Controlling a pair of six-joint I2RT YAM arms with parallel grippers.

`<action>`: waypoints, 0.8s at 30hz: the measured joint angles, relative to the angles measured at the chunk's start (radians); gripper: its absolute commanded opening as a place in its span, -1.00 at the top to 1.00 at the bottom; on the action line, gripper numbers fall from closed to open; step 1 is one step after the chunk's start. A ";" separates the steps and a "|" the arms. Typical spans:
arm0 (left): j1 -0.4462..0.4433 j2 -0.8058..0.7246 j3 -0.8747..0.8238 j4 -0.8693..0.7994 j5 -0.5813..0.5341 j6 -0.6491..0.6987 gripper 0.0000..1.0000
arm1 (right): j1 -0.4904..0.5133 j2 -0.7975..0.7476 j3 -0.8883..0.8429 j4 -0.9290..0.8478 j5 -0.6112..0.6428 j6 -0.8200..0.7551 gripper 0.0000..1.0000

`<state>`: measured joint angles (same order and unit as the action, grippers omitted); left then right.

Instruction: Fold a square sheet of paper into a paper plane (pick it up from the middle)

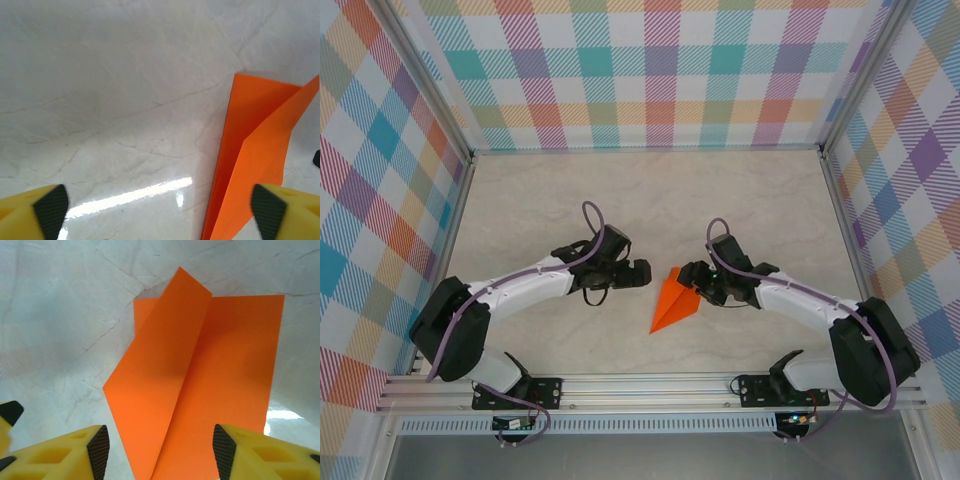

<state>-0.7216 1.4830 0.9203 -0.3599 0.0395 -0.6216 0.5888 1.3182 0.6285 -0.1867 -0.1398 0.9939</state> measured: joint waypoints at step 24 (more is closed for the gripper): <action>0.132 0.036 -0.007 0.052 0.219 -0.100 -1.00 | 0.000 0.108 -0.050 0.204 -0.080 0.021 -0.04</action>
<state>-0.5900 1.5192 0.9131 -0.3080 0.2581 -0.7216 0.5892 1.4258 0.5789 0.0177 -0.2195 1.0153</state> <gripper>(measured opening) 0.997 0.483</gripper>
